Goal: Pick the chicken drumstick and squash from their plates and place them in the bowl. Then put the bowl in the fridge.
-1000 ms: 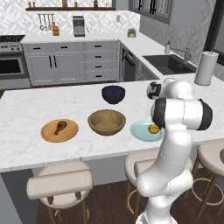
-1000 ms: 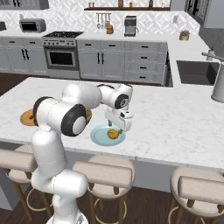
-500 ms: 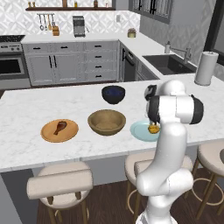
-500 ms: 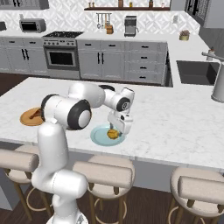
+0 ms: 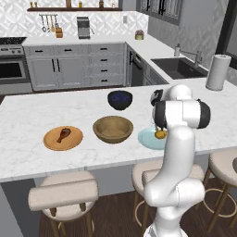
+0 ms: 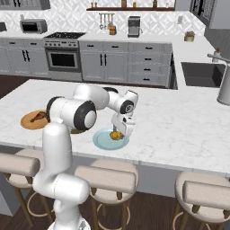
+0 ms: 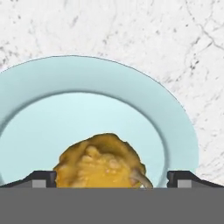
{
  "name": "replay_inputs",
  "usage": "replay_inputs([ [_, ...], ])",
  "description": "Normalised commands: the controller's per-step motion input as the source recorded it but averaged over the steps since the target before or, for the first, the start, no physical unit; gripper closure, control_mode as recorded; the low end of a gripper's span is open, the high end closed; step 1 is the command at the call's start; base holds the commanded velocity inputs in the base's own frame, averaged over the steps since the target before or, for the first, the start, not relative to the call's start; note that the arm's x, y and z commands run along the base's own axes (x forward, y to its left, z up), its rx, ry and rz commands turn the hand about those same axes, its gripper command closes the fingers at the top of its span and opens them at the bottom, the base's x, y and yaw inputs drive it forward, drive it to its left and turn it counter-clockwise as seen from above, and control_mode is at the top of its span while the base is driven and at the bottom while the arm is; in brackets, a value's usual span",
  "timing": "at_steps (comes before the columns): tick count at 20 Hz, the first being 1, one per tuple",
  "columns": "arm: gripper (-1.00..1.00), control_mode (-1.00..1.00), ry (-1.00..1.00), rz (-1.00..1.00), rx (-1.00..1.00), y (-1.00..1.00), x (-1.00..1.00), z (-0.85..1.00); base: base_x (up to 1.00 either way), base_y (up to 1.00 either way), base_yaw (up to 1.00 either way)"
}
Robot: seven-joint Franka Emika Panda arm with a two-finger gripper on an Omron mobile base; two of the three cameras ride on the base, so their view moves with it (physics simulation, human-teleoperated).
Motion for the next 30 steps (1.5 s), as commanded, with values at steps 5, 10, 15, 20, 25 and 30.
replay_inputs([
  [5, -1.00, -1.00, 0.02, -0.10, 0.00, 0.20, 0.00, -0.23, 0.00, 0.00, 0.00],
  [10, -1.00, -1.00, 0.01, -0.13, 0.00, 0.35, 0.00, -0.16, 0.00, 0.00, 0.00],
  [15, -1.00, -1.00, 0.02, -0.12, 0.00, 0.18, 0.00, -0.23, 0.00, 0.00, 0.00],
  [20, 1.00, -1.00, 0.04, -0.07, 0.00, 0.03, -0.04, -0.45, 0.00, 0.00, 0.00],
  [25, 1.00, -1.00, 0.00, -0.01, 0.00, 0.00, -0.20, -0.52, 0.00, 0.00, 0.00],
  [30, 1.00, -1.00, -0.02, 0.00, 0.00, 0.15, -0.26, -0.35, 0.00, 0.00, 0.00],
])
